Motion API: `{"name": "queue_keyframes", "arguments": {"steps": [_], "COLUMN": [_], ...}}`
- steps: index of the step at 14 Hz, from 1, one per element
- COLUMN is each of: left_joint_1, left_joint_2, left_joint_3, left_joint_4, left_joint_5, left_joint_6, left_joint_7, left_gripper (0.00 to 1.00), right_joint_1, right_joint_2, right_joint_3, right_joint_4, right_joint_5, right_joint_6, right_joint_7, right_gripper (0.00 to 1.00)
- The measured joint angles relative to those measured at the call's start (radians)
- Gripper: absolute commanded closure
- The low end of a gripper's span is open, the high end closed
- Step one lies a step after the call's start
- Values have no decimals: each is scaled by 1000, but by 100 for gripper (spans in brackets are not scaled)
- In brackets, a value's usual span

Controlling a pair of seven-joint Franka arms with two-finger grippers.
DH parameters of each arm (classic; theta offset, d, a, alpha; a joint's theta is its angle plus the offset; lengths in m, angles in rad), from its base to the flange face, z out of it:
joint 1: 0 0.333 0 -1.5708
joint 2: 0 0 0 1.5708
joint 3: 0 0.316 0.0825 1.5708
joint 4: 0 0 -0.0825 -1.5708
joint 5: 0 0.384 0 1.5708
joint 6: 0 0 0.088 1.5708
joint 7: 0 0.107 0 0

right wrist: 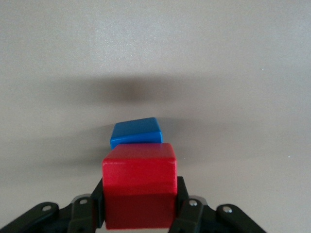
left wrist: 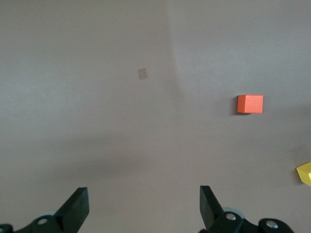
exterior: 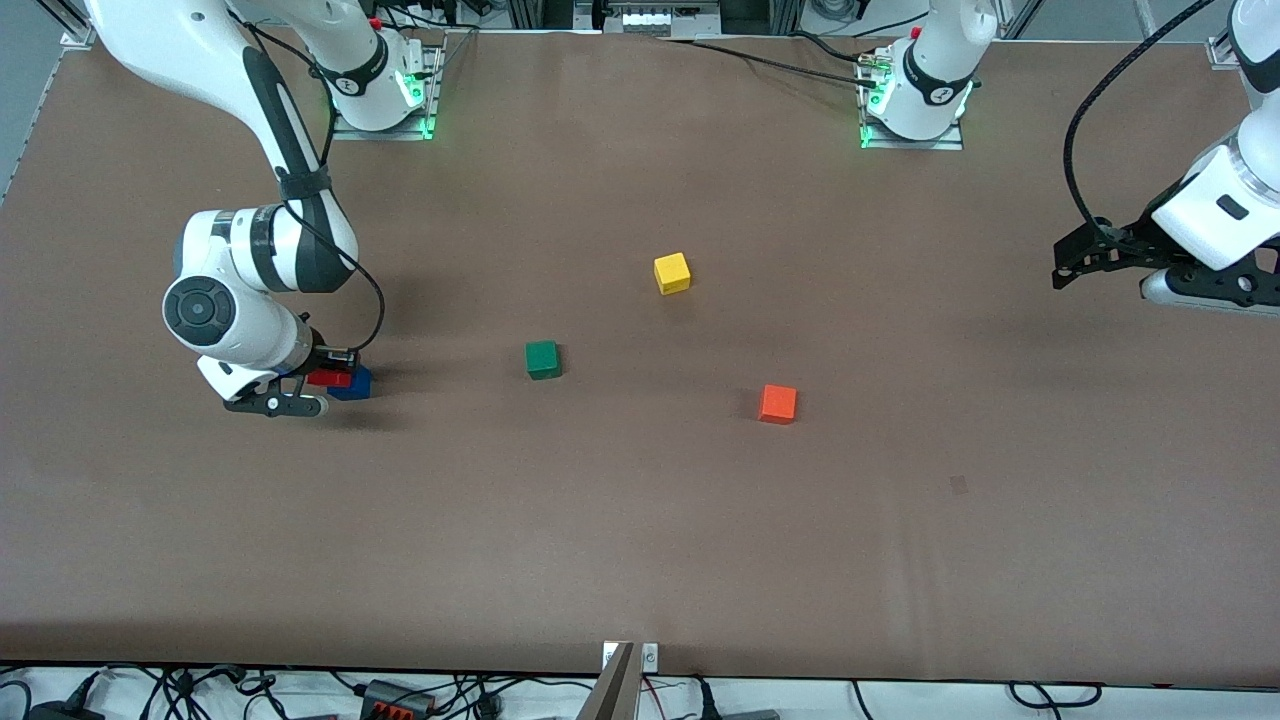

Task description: Pass red block to right arm, stack on blue

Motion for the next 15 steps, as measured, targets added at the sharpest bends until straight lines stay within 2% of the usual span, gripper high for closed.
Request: {"name": "queue_keyframes", "arguments": {"steps": [13, 14, 15], "left_joint_1": [0, 0, 0], "left_joint_2": [1, 1, 1], "left_joint_3": [6, 5, 4], "left_joint_4": [-5, -5, -5], "left_joint_5": [0, -1, -1], "left_joint_6": [-43, -43, -44], "left_joint_7": [0, 0, 0], "left_gripper": [0, 0, 0], "right_joint_1": [0, 0, 0], "right_joint_2": [5, 5, 5], "right_joint_3": [4, 4, 4], "right_joint_4": [-6, -7, -7], "right_joint_5": [19, 19, 19], "right_joint_6": [22, 22, 22], "right_joint_7": [3, 3, 3], "right_gripper": [98, 96, 84]}}
